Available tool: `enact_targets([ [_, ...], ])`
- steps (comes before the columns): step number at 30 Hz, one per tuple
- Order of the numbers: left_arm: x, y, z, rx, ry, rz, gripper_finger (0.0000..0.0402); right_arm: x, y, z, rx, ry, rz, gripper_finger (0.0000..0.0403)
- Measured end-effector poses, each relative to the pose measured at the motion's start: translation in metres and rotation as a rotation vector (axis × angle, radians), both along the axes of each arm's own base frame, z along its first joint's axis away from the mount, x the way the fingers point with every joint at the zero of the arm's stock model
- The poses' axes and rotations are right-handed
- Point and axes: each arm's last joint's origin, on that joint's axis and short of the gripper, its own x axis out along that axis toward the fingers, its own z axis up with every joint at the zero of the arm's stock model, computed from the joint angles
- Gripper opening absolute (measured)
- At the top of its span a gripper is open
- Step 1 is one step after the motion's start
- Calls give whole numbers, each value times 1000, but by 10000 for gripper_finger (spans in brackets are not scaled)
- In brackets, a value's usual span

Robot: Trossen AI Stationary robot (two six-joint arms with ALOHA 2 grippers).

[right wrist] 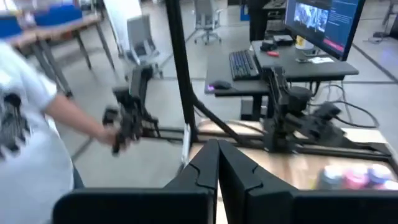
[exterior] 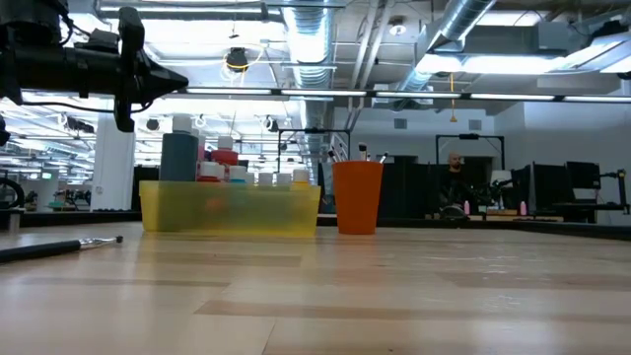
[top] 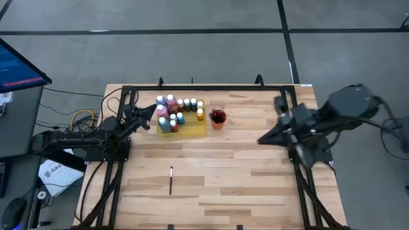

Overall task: Pick & Place Paint Supplies
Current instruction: Put the silver paint brush into the orange cup

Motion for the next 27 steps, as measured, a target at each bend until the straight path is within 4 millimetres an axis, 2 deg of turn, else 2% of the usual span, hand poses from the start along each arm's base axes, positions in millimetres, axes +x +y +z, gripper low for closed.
enact_targets([
  [4, 0, 0, 1, 1, -7, 0, 1, -33, -15, 3, -96, 9, 28, 2],
  [11, -1, 0, 2, -70, -90, -21, 1, -94, -53, 12, -148, -59, 39, 1],
  [17, -1, 0, 5, -115, -163, -38, 1, -140, -86, 5, -154, -20, -86, 1],
  [21, -1, -1, 5, -182, -227, -100, 1, -164, -103, 1, -111, -42, -145, 1],
  [24, 0, -4, 11, -209, -298, -218, 2, -172, -108, -6, -117, -45, -144, 2],
  [27, 2, -8, 30, -182, -335, -366, 11, -176, -111, -17, -109, -43, -146, 3],
])
